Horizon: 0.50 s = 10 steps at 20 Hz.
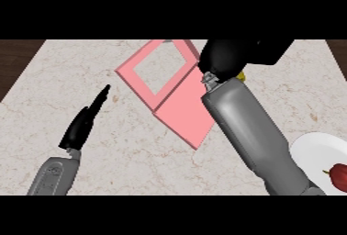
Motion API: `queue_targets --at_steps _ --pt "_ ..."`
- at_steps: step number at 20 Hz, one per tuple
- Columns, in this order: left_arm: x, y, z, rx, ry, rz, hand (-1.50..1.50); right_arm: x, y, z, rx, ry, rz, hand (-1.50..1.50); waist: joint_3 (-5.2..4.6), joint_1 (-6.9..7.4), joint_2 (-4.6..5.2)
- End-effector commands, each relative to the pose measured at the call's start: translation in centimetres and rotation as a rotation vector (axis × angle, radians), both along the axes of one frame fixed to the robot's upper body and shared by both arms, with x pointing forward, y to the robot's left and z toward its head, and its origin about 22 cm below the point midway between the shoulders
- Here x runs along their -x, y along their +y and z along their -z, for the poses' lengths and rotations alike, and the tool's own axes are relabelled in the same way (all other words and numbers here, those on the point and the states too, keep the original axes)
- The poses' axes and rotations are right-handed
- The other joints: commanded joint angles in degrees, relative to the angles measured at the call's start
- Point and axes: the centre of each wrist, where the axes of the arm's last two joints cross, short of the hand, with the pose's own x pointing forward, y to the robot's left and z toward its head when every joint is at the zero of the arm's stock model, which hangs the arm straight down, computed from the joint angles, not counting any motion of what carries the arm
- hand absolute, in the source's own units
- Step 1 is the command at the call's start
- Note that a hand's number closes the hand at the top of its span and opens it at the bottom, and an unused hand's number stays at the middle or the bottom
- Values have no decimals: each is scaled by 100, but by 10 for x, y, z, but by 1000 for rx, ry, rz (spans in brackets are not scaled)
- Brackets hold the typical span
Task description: Pick the lemon from the plate and place it in the cardboard box
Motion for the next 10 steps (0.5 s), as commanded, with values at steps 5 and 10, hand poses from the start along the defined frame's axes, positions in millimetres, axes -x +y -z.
queue_targets --at_steps 5,10 --pt "7 2 8 9 5 0 0 -10 -22 26 -361 263 248 -150 26 -28 55" --pt "-2 7 -7 5 -26 -41 0 0 7 36 -426 152 86 -150 26 -136 57"
